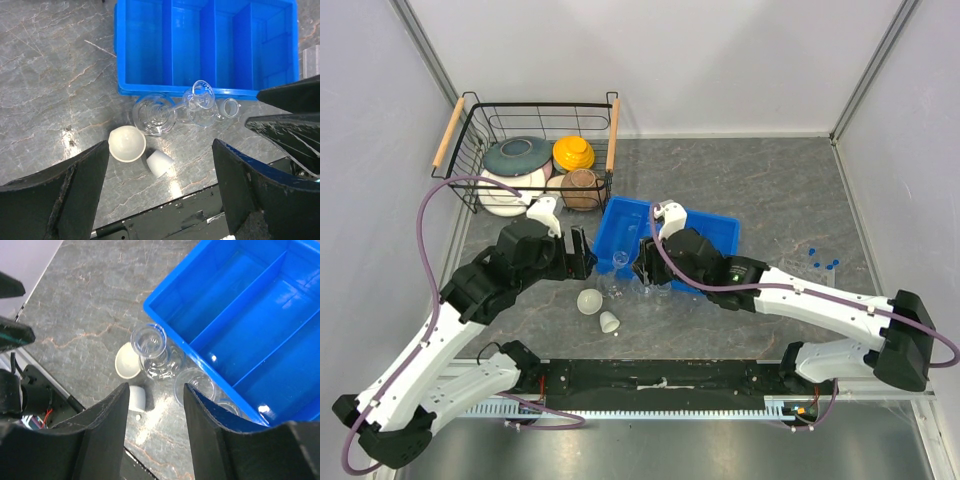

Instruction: Organize the chemistry lab equipment

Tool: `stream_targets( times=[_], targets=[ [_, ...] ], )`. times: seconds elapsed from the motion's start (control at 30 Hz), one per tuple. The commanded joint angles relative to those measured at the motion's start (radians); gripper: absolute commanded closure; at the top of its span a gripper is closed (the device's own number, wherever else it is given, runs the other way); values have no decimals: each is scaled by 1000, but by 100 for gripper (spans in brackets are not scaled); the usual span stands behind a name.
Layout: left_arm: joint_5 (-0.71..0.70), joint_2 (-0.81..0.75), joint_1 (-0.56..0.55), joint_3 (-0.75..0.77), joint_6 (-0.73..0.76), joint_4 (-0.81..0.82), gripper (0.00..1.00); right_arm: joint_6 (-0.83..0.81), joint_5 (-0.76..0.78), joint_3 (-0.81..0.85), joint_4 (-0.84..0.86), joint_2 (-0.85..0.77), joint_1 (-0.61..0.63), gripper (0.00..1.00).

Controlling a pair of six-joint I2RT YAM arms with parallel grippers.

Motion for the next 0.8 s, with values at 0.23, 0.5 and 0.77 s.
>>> stream_targets(
  times=[0.23, 0.5, 0.77],
  targets=[
    [21, -24, 3, -10, 25, 59, 10, 18, 111, 127, 60, 144, 2, 55],
    [17, -22, 3, -7, 33, 61, 10, 15, 115, 171, 60, 191, -8, 56],
    [18, -20, 3, -9, 33, 56, 10, 31, 102, 179, 60, 224, -20, 57]
  ],
)
